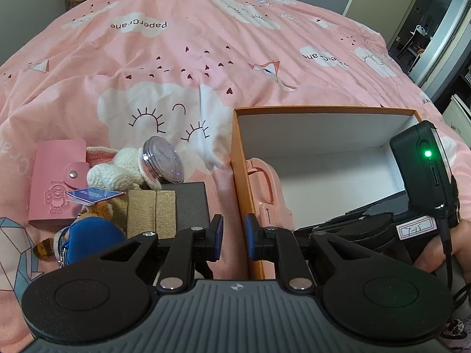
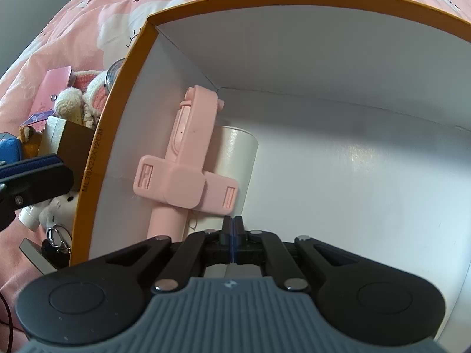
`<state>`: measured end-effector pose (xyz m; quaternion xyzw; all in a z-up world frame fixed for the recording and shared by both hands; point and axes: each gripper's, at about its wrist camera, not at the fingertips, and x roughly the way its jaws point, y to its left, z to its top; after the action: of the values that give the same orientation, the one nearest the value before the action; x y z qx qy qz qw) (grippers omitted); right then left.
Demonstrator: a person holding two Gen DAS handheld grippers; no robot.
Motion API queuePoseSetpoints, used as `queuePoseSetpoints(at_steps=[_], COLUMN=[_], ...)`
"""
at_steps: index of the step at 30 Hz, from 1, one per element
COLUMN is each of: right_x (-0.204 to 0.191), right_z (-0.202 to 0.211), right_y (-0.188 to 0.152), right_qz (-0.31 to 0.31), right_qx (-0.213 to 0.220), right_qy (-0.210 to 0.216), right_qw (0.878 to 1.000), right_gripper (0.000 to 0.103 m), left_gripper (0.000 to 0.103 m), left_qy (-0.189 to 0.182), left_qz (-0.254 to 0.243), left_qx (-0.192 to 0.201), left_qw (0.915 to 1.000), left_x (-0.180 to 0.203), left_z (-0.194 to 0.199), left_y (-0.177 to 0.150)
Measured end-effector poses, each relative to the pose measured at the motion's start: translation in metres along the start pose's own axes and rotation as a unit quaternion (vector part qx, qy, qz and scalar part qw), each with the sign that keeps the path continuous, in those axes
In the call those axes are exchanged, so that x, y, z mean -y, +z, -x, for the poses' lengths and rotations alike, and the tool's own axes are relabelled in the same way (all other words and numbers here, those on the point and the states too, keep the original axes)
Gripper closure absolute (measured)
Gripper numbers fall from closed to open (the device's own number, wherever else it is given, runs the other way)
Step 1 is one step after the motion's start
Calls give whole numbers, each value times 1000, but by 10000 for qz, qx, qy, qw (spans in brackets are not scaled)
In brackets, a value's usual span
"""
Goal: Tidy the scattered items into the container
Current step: 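Withdraw both tools from the box back toward the item pile, then grasp white rectangular box with right tool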
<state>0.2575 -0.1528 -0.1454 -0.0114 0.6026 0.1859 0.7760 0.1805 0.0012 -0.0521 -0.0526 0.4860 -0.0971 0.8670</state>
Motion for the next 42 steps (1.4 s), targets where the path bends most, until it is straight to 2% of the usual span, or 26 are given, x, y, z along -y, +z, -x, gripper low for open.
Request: queuePoseSetpoints(at_steps=[3, 7, 10, 11, 12, 15, 22, 26, 28, 30, 31, 37, 39, 42], right_x=[-5, -13, -19, -24, -29, -38, -58, -66, -73, -81, -85, -110, -117, -129], right_z=[14, 44, 70, 77, 85, 102, 135, 138, 138, 134, 132, 119, 112, 98], right_y=[-6, -20, -33, -35, -36, -41, -61, -70, -78, -84, -87, -105, -110, -116], right_qz=[131, 312, 368, 416, 465, 524, 511, 451, 443, 459, 489, 1055, 1205, 1449], right_qx=[242, 792, 1357, 1569, 1771, 2349, 3186, 3153, 3100, 3035, 3005, 2578, 2399, 2077], right_qy=[-165, -557, -532, -548, -572, -524, -246, 119, 159, 88, 70, 547, 636, 743], right_qw=[9995, 9948, 9886, 9852, 9814, 9692, 9462, 9479, 9496, 9517, 9525, 9589, 9612, 9645], right_gripper=[95, 92, 79, 70, 65, 57, 55, 52, 51, 41, 40, 43, 51, 54], left_gripper=[79, 78, 77, 77, 77, 77, 77, 77, 76, 74, 73, 68, 67, 67], left_qy=[35, 182, 338, 419, 501, 719, 927, 1031, 1067, 1078, 1072, 875, 818, 867], left_qz=[27, 23, 1, -16, -38, -125, 14, -107, -173, -183, -176, -373, -471, -514], left_qx=[67, 227, 410, 474, 545, 763, 918, 907, 882, 839, 815, 573, 415, 141], left_qw=[10000, 9996, 9986, 9980, 9972, 9944, 9915, 9905, 9902, 9904, 9907, 9938, 9947, 9948], left_x=[-2, -3, -3, -4, -5, -8, -28, -36, -40, -45, -47, -53, -53, -56], left_z=[6, 14, 24, 28, 32, 49, 86, 103, 109, 114, 116, 114, 110, 99], left_y=[-1, -2, -4, -4, -5, -8, -21, -34, -42, -51, -55, -78, -87, -95])
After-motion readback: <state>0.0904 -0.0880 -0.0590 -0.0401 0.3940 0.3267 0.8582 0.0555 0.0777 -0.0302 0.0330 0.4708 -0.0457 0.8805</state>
